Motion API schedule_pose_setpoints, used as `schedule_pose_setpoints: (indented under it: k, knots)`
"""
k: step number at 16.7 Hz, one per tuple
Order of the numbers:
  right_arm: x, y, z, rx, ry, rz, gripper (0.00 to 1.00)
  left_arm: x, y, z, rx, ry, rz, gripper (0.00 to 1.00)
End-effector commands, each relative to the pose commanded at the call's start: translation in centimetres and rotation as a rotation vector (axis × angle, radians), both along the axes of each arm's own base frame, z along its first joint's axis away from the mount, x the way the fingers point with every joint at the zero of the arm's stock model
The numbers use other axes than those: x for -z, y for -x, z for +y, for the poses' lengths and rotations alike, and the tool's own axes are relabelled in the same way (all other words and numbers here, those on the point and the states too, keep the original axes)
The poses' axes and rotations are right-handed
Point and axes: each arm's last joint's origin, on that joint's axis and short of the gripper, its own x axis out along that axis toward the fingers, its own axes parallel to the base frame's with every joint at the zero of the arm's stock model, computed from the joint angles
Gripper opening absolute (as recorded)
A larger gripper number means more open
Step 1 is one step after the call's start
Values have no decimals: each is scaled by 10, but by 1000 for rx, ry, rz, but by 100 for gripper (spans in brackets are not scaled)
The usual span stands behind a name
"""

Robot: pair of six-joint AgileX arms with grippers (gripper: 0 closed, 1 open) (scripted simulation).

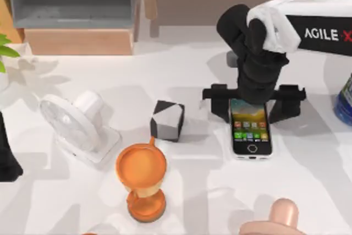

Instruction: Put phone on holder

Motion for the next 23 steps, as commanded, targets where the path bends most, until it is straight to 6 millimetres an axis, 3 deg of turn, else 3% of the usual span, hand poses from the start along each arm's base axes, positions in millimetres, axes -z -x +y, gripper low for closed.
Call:
schedule_pose_setpoints:
  k: [4, 5, 11, 16, 20, 23]
  knots:
    - [0, 0, 0, 0, 0, 0, 0, 0, 0, 0, 0, 0, 0, 100]
    - [-20, 1, -3, -2, 13, -33, 0, 0, 0, 0, 0, 0, 0, 100]
    - [-39, 1, -3, -2, 14, -31, 0, 0, 0, 0, 0, 0, 0, 100]
    - [-43, -1, -3, -3, 2, -46, 0, 0, 0, 0, 0, 0, 0, 100]
    - [-104, -15, -15, -38, -128, -238, 0, 0, 0, 0, 0, 0, 0, 100]
    - [-163, -27, -48, -69, -231, -449, 0, 0, 0, 0, 0, 0, 0, 100]
